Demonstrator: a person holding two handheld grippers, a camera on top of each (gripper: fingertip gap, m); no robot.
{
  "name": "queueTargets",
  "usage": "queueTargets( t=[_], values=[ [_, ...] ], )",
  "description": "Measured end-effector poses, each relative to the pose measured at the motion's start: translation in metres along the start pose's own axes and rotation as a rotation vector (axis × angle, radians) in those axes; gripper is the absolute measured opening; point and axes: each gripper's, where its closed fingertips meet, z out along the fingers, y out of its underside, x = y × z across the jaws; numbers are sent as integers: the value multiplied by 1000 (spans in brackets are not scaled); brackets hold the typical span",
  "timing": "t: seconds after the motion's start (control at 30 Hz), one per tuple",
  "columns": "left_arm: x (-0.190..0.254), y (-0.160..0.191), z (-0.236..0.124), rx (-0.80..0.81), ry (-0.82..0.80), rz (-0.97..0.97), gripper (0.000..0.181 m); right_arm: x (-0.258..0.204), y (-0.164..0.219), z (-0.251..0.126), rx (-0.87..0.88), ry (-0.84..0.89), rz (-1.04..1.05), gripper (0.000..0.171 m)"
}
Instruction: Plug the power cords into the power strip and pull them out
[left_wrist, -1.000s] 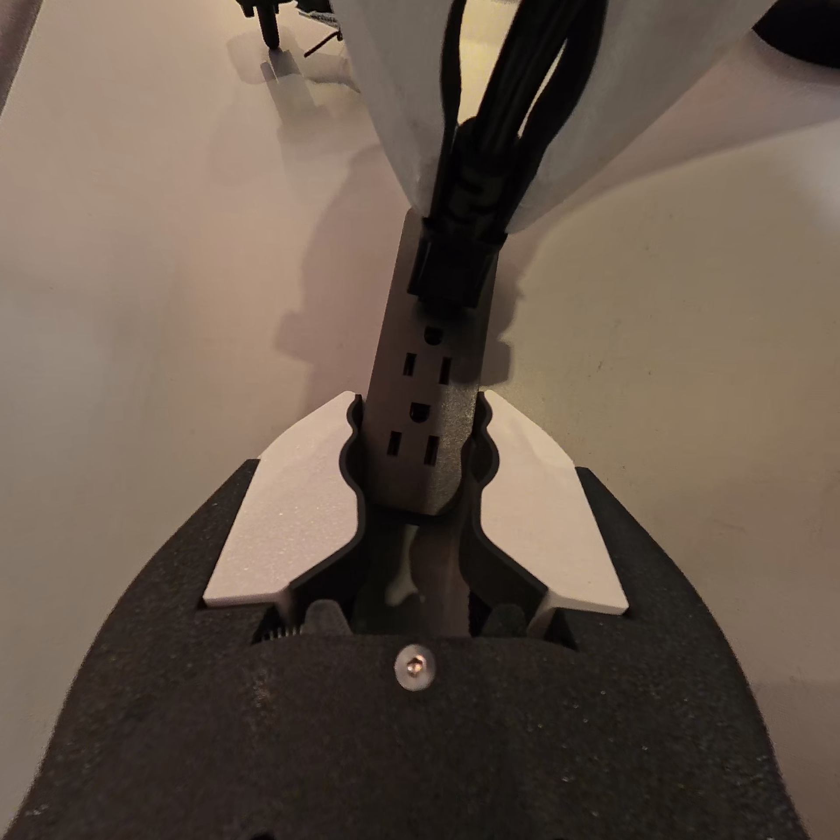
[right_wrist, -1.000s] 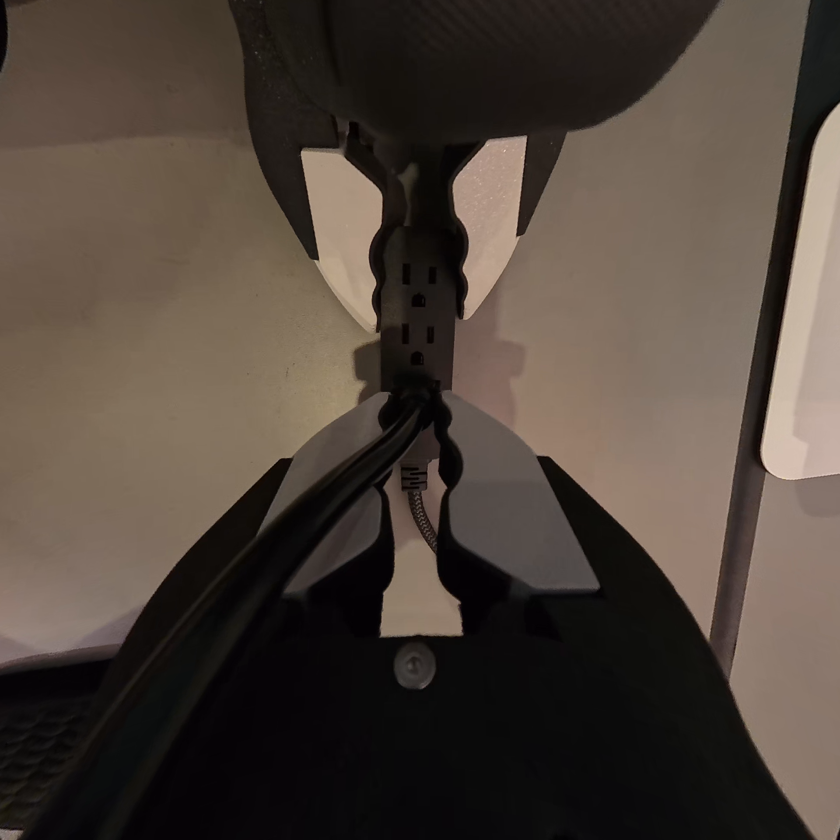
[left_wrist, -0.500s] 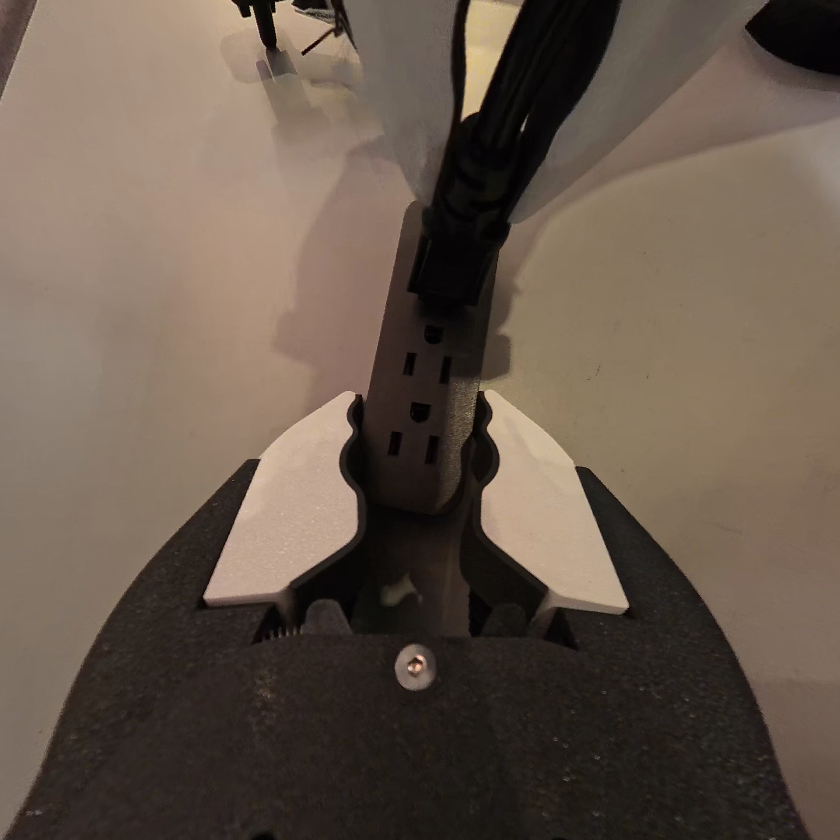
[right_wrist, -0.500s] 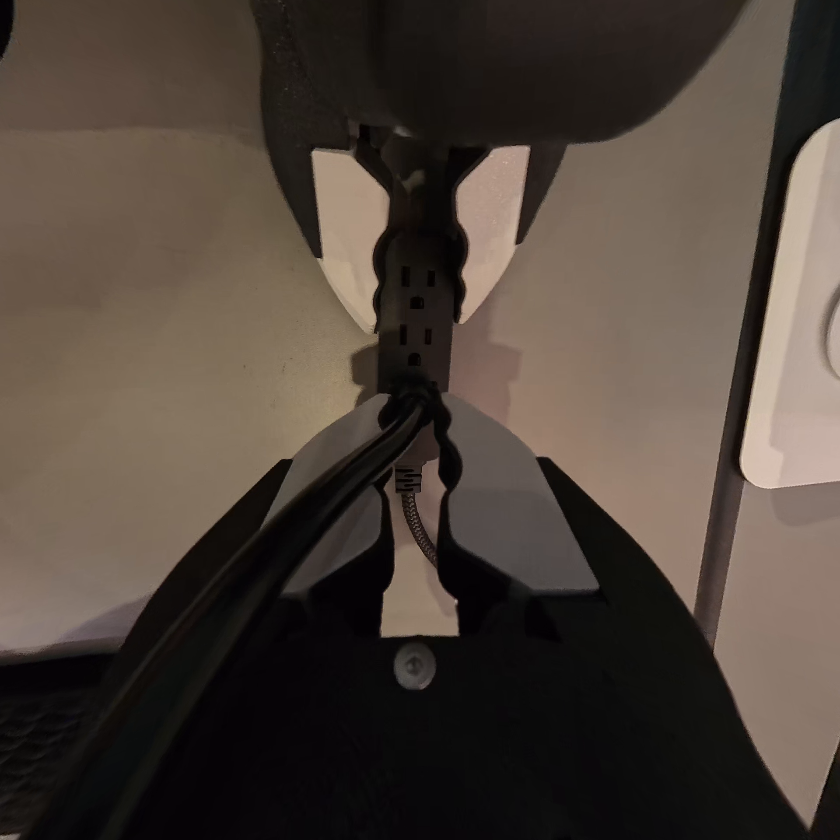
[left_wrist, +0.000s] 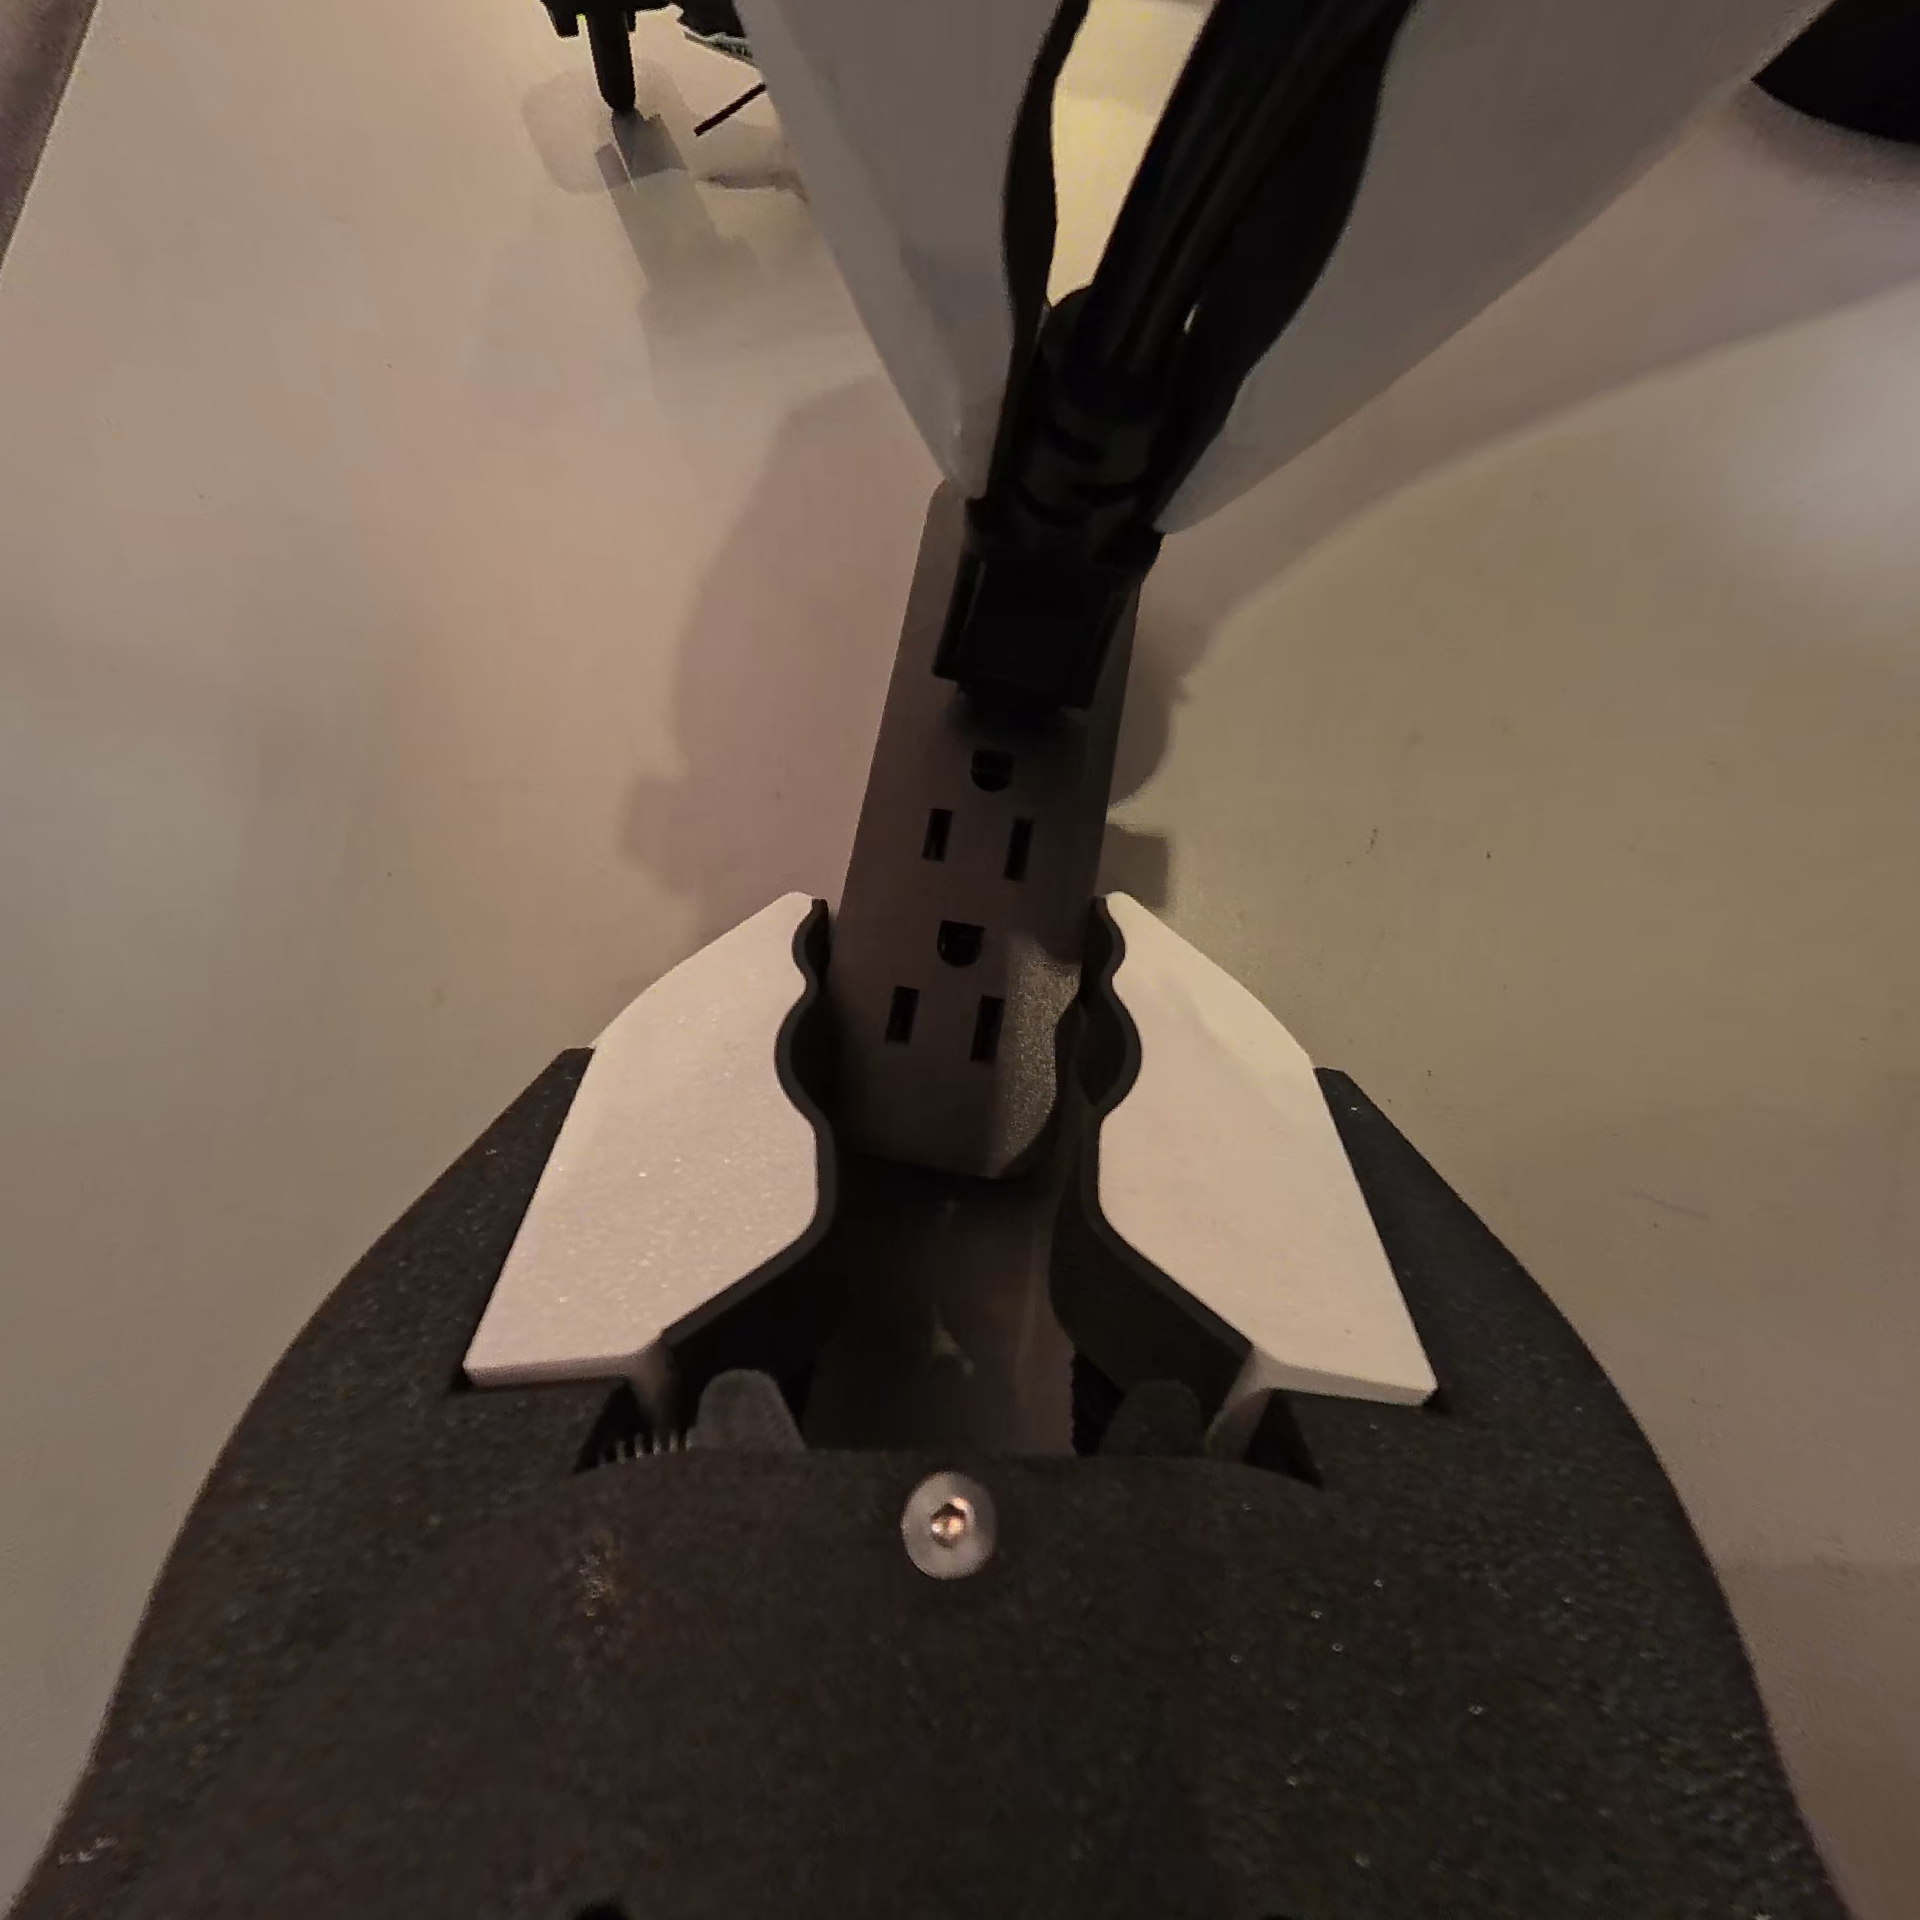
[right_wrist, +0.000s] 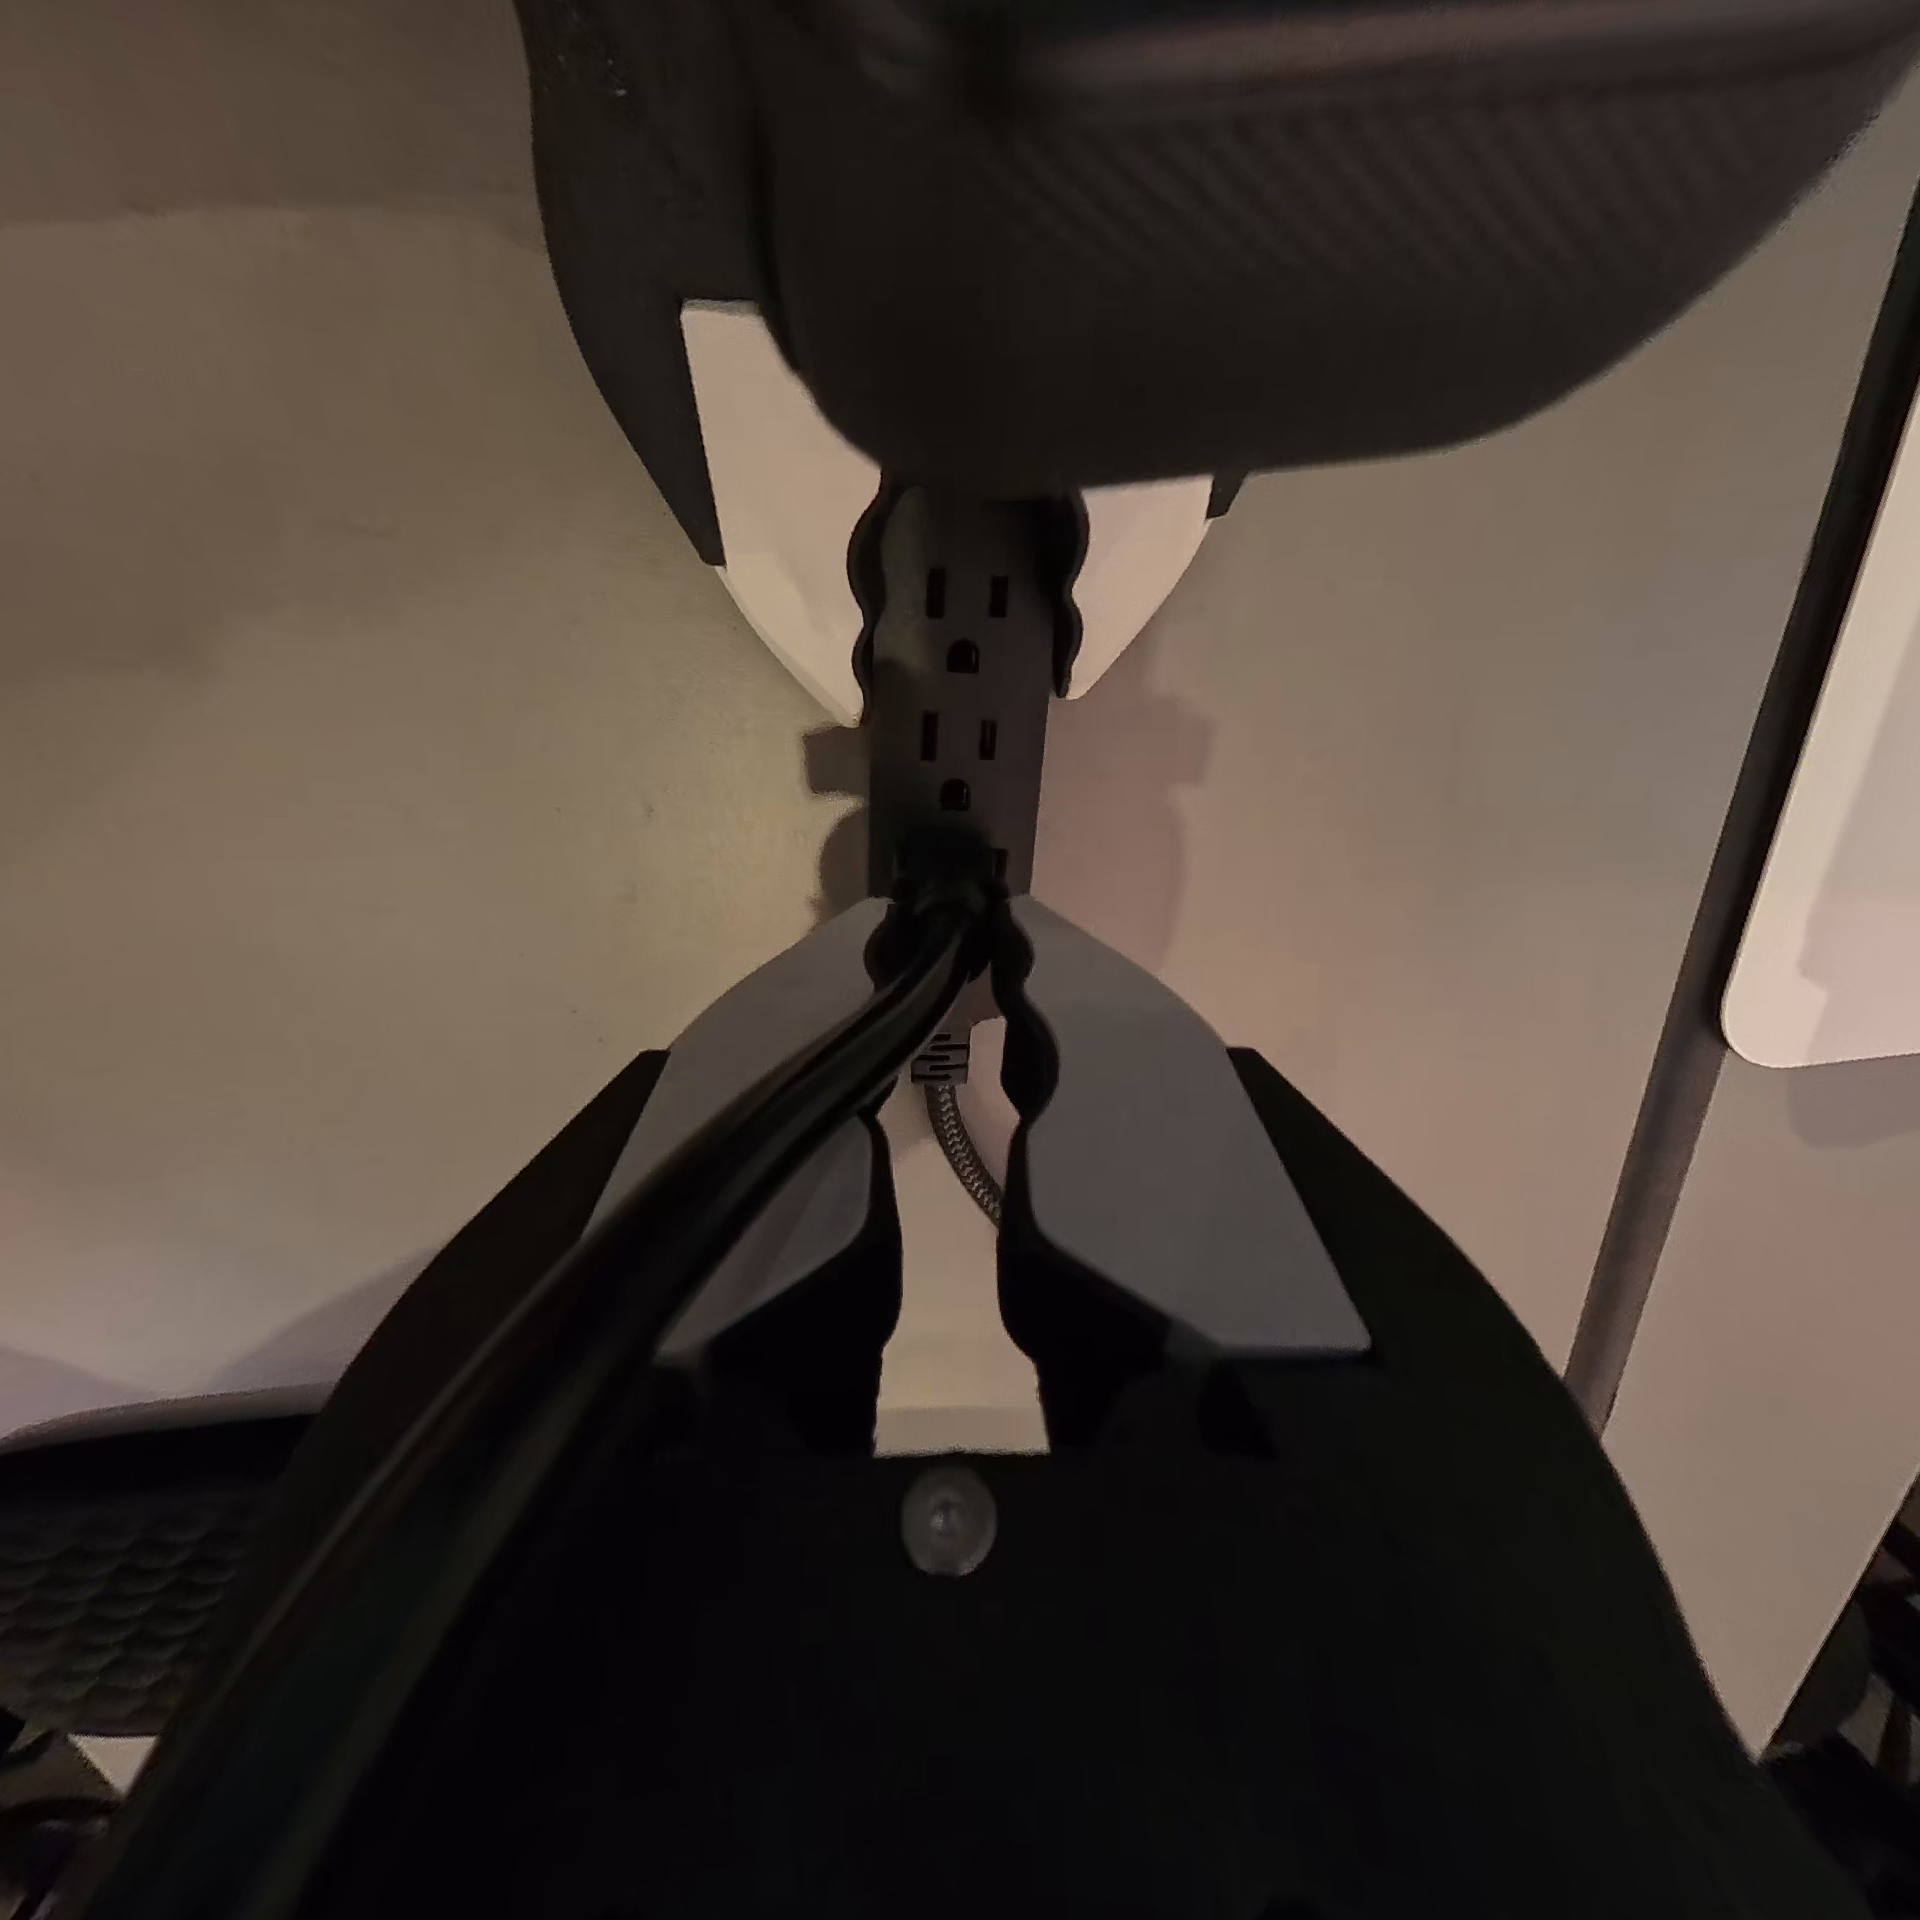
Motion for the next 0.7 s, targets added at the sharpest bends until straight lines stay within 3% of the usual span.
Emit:
queueTargets(
  t=[0.33, 0.7],
  values=[
    [1, 0, 0, -1, -3, -4, 46, -2, 2, 0, -102, -7, -24, 17],
    [1, 0, 1, -7, -6, -4, 46, -3, 1, 1, -51, 10, -7, 17]
  ],
)
